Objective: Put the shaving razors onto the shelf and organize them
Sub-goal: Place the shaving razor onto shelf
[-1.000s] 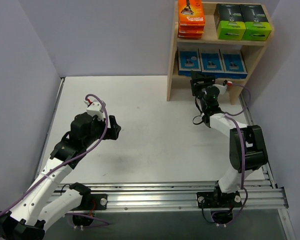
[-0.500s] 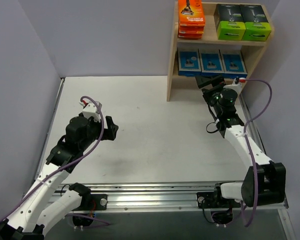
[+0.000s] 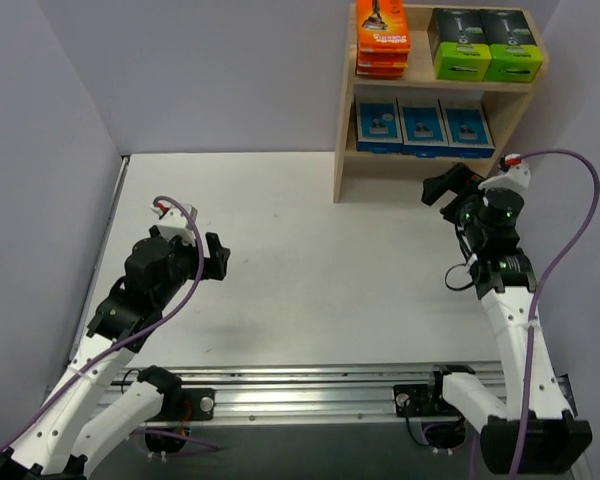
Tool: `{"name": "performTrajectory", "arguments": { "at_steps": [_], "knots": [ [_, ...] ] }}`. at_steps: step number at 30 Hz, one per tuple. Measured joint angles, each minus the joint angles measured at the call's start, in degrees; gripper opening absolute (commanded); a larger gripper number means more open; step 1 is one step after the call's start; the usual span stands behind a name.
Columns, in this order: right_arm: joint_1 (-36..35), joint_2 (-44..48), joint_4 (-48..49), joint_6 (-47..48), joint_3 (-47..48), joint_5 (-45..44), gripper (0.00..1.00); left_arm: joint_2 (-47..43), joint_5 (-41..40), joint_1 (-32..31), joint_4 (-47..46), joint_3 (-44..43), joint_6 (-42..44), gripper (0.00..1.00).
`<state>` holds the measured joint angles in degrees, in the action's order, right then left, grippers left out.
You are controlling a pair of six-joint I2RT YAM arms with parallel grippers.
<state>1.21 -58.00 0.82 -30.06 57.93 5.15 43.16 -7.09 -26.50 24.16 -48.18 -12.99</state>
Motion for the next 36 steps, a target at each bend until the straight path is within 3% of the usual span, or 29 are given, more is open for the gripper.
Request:
{"name": "performTrajectory", "arguments": {
  "at_steps": [11,17,24,36],
  "knots": [
    [-0.72,20.76,-5.31,8.76,-11.45,-1.51,0.95,-3.3,-4.87,-1.53,3.23,-0.22,4.0,0.95],
    [-5.18,27.5,-7.41,10.12,-16.37,-3.54,0.95,-12.02,-5.03,-1.53,2.6,2.14,5.35,0.95],
    [-10.75,25.49,-9.9,11.15,-16.55,-8.76,0.95,-11.04,-5.09,-1.53,2.03,2.43,6.1,0.95],
    [-11.39,23.43,-11.61,10.56,-16.28,-13.9,0.99,-9.07,-2.64,-1.53,2.21,2.58,6.25,0.95]
  ]
}}
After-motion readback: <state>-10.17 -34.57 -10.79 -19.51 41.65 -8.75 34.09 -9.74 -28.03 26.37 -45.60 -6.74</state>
